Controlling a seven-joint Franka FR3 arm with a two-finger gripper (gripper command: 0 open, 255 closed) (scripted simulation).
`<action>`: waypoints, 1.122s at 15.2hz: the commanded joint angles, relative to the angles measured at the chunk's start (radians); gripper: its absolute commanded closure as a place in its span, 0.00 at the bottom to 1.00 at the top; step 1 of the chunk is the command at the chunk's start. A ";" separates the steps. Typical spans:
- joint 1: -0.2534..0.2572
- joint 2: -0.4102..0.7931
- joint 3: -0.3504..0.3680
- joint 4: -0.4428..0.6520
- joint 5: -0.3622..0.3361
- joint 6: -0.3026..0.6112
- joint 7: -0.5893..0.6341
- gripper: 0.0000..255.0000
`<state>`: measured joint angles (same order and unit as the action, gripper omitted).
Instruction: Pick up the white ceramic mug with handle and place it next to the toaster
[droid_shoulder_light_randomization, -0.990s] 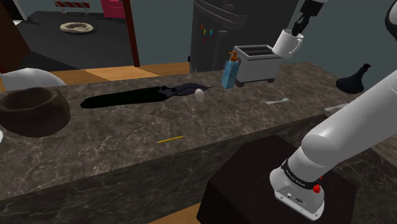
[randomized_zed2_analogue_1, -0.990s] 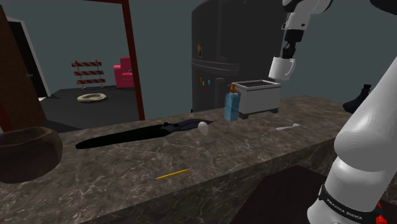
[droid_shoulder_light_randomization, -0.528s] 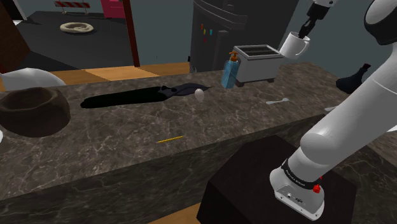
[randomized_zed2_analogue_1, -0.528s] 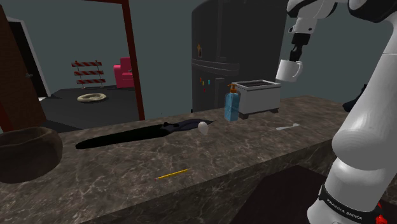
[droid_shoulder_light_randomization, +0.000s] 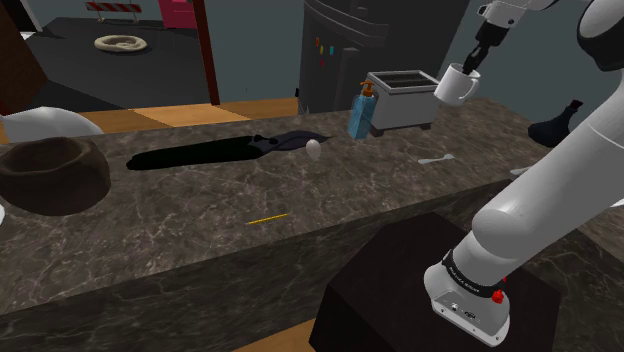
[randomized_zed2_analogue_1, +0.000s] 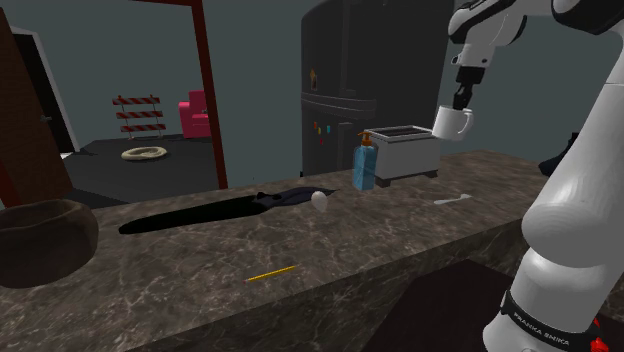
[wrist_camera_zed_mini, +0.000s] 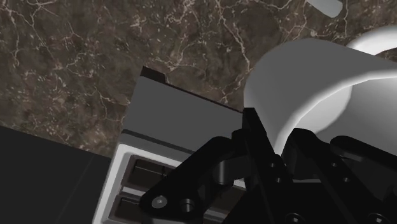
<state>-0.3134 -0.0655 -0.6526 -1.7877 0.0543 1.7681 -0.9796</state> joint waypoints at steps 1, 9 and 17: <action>0.000 -0.001 0.000 -0.029 0.000 0.030 -0.001 1.00; -0.001 0.005 -0.002 -0.131 0.006 0.136 -0.012 1.00; -0.003 0.029 -0.007 -0.218 0.024 0.240 -0.032 1.00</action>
<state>-0.3152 -0.0416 -0.6578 -1.9952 0.0744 1.9933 -1.0068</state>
